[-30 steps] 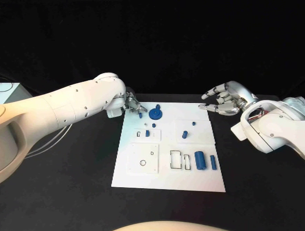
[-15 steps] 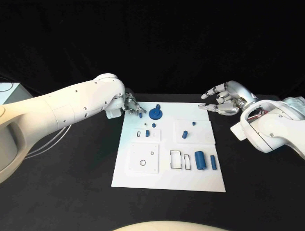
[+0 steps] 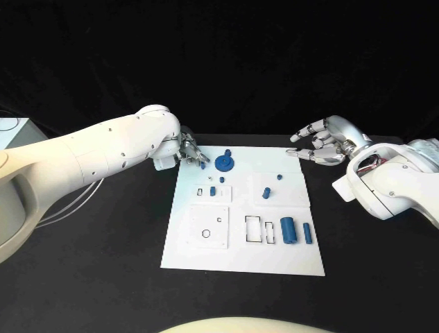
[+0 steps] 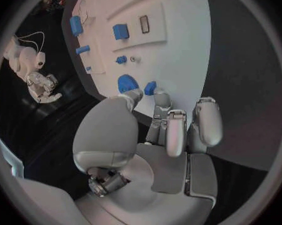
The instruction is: Assemble the parts on the task board
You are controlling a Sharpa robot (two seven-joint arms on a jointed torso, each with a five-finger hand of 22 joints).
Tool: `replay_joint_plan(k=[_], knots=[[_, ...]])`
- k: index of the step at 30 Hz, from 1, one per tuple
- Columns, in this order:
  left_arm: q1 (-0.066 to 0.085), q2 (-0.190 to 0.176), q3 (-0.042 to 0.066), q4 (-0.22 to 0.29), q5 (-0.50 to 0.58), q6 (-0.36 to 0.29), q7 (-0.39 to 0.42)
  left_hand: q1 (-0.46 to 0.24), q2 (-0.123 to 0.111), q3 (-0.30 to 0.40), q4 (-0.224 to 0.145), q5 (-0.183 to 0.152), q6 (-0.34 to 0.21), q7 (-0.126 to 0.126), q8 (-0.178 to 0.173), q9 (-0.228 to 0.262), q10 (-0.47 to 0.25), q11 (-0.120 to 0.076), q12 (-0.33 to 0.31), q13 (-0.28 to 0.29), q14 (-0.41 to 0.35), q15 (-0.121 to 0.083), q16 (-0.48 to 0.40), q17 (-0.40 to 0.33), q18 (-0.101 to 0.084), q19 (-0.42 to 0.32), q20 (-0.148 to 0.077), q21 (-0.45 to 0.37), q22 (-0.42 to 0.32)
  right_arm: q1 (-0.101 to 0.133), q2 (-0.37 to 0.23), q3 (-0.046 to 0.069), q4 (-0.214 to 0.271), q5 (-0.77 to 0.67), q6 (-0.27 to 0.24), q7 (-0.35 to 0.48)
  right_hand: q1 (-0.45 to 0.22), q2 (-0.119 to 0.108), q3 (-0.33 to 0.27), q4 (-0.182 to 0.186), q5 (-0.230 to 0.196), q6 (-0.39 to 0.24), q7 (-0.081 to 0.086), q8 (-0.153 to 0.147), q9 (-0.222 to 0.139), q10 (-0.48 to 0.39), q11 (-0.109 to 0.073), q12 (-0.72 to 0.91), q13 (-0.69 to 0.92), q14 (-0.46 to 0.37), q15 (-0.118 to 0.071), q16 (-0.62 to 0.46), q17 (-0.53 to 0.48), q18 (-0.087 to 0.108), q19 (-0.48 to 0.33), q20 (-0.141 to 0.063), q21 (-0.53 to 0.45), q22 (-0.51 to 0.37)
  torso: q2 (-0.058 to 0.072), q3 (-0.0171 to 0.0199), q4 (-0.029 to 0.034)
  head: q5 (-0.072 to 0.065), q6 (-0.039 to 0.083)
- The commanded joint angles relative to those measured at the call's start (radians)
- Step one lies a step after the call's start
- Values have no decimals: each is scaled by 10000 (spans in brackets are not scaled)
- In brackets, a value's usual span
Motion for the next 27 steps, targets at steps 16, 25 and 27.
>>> replay_joint_plan(k=[16, 25, 27], knots=[[0, 46, -18, -92, 140, 391, 56, 278, 33, 134, 3, 3, 98, -20, 32, -20, 46, -76, 133, 51, 902, -39, 83, 2364, 84, 76, 4, 82, 76, -5, 14, 2, 0, -61, 105, 96, -85, -25, 31, 53, 50, -55, -24, 47, -6, 301, -5, -27, 1940, 978, -26, -29, 2310, -144, 1047, -40, 22, 2633, 4, 7, -10, -16, -31], [0, 22, -20, -47, 325, 316, 85, 1800, 168, 1571, -323, 37, -4, -95, 180, -6, 84, -151, 99, -94, 923, -106, 118, 2403, 78, 83, -68, 101, 138, -5, 21, 2, -15, -61, 108, 101, -87, -14, 42, 54, 50, -52, -25, 59, -6, 308, -7, -20, 1946, 976, -28, -33, 2301, -144, 1047, -41, 22, 2633, -7, -1, -1, -26, -33], [-1, -9, -20, -3, 394, 260, 108, 1970, 68, 2137, -474, 46, -72, -54, 274, 51, 105, -145, 79, -144, 928, -94, 126, 2413, 78, 81, -67, 104, 152, -5, 24, 2, -22, -61, 111, 102, -87, -14, 42, 54, 50, -52, -25, 59, -6, 308, -7, -20, 1946, 976, -28, -33, 2301, -144, 1047, -41, 22, 2633, -8, 1, 4, -25, -30]])
